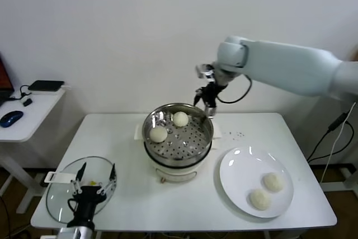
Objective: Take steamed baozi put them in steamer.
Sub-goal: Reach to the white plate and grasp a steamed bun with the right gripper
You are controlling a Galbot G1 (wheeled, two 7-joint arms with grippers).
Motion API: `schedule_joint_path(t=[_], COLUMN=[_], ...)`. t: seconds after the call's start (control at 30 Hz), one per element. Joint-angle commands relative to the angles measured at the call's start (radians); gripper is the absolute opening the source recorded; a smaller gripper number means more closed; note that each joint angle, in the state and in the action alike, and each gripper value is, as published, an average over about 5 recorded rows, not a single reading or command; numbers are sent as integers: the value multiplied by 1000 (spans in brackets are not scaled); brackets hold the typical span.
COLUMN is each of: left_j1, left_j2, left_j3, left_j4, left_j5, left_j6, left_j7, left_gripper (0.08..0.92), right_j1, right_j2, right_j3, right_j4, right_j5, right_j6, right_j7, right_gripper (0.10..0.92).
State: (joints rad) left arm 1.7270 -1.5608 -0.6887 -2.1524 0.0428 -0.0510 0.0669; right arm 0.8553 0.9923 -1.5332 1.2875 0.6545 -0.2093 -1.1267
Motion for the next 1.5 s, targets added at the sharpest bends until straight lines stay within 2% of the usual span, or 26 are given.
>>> schedule_joint_path(t=[0.03,0.33,0.63,0.9,1.23,1.5], left_j1=[4,12,15,11,12,6], left_j2=[-2,-12,-16,-14,-18,-15], left_j3=[5,14,19,21,18,16], left_j4=[-1,-3,0,-1,-11,-8], left_j5=[7,20,21,20,21,20], left_j6=[3,0,-4,-2,-2,1], left_j7=[0,-3,-4,-4,-4,-3], left_gripper=[823,823,823,823,823,823], right_j1=[101,-22,-275,-433,-490,-523], right_j2=[-353,-522,-590,-566,-474,-439], right_j3=[-69,-103,-5,71,77,80], right_j4=[255,317,291,274,189,184], right_j5=[-129,-248,-331,-346,-365,-361], right_j6=[142,52,-11,-46,-59,-67], right_j7=[-104,-73,-38,-12,13,29], right_gripper=[823,823,823,823,823,823])
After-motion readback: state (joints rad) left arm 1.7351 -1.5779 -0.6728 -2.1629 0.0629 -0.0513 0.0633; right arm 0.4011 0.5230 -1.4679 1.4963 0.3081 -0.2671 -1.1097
